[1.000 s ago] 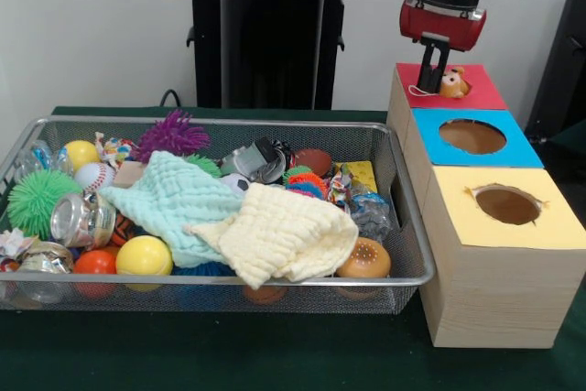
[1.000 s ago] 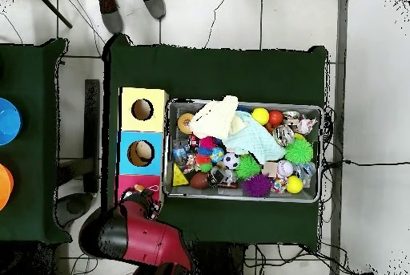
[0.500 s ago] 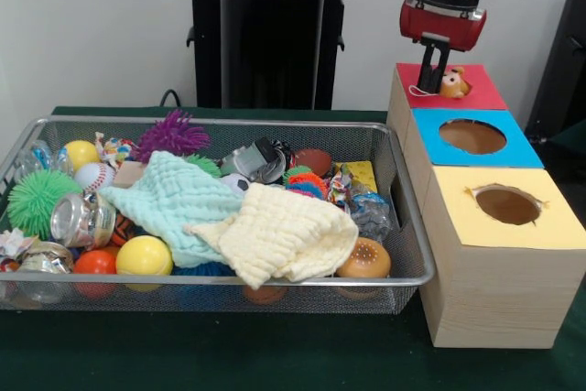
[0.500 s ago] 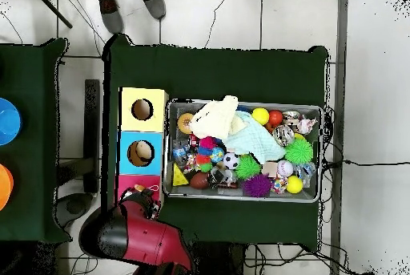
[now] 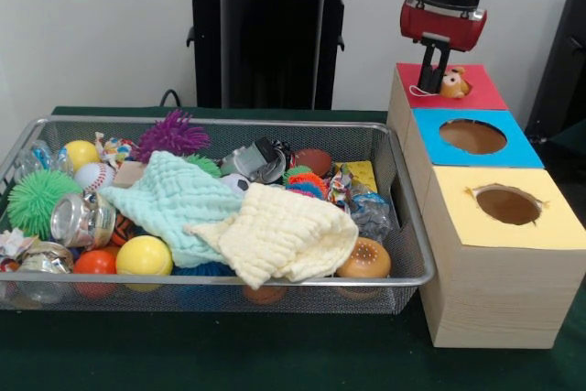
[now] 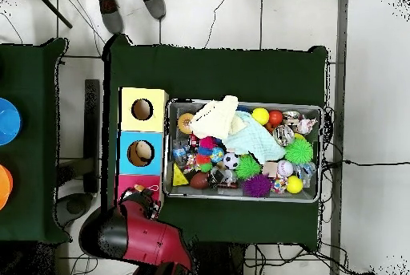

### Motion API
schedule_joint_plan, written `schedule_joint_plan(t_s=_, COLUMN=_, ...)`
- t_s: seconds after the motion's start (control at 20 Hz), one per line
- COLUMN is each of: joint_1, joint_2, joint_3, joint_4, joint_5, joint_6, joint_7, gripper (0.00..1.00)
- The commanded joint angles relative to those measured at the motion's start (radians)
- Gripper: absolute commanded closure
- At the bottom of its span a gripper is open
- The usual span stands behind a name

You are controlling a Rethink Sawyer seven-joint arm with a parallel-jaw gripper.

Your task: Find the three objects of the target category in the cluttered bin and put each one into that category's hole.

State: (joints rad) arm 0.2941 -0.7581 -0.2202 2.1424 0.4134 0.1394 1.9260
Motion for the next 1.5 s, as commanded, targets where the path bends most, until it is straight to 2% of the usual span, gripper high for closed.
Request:
schedule_joint_plan(t_s=0.05, joint_1=-0.025, joint_2=0.098, joint_3=0.167, joint_4=-0.064, joint_5=-0.001, joint_6=-0.015, joint_7=0.156, gripper=1.0)
schedule_joint_plan(t_s=0.6, joint_1=-0.006, joint_2=0.084, joint_3=0.157, joint_4=-0.065, joint_5=0.009, joint_6=0.013, joint_7=0.165, gripper=1.0)
schedule_joint_plan(t_s=1.05, joint_1=0.012, joint_2=0.029, joint_3=0.13, joint_4=-0.063, joint_5=0.009, joint_6=0.099, joint_7=0.162, gripper=1.0)
schedule_joint_plan(t_s=1.5, joint_1=0.011, joint_2=0.019, joint_3=0.124, joint_4=-0.057, joint_5=0.004, joint_6=0.112, joint_7=0.157, gripper=1.0)
